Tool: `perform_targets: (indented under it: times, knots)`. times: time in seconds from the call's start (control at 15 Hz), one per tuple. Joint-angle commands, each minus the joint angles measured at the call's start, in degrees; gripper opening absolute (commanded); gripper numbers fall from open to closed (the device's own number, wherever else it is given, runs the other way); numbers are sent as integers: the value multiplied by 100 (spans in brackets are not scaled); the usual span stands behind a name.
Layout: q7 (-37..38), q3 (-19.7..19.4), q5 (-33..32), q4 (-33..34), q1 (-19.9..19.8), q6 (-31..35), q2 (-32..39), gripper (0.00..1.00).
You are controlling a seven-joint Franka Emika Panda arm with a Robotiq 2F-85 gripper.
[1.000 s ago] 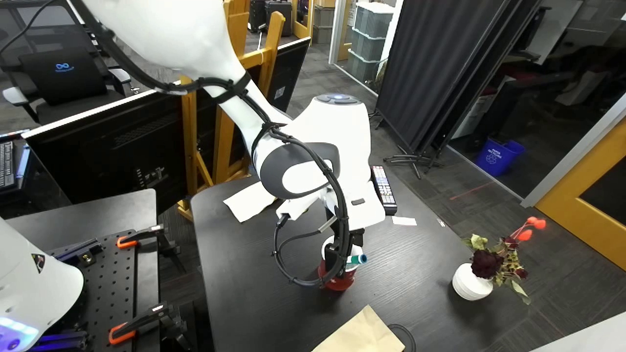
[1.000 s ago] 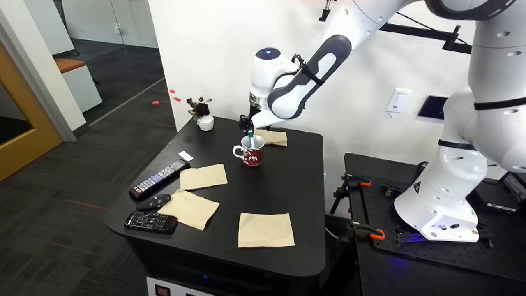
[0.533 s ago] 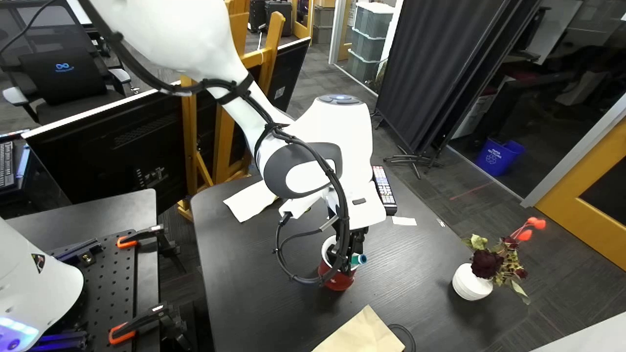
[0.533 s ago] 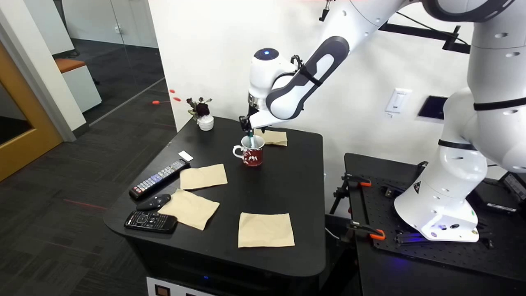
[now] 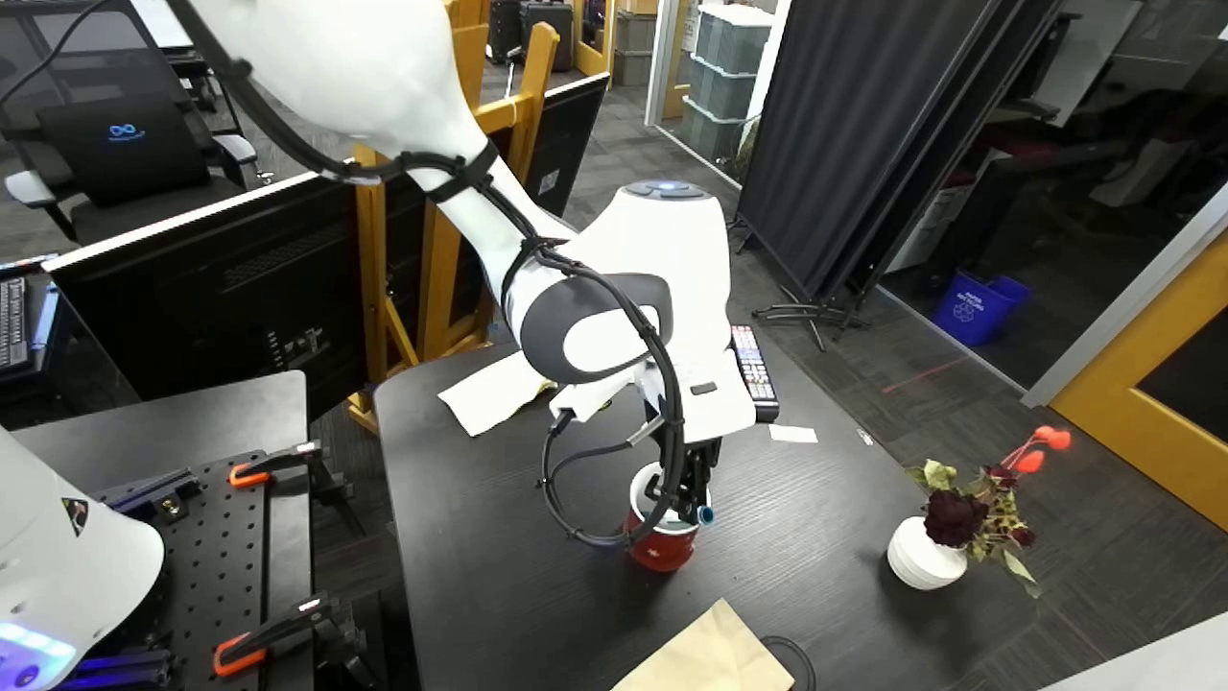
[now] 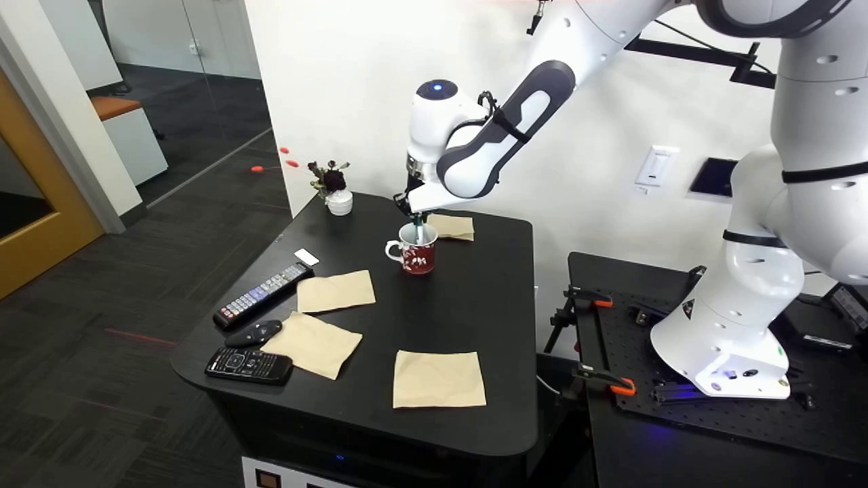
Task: Take the marker out of the mug and put it on the table
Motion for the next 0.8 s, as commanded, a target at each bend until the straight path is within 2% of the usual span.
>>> perform_targets:
  times: [0.0,0.33,0.53,0.73]
  knots:
    - [363,-291,-272,-41,286,69,-80,5]
    - [909,-663,-835,-228,661,-19,-563,5]
    - [1174,-717,-1249,-319,724,-185,-995,5]
    - [1380,-579,-1715,-440,601,-351,-1485,5]
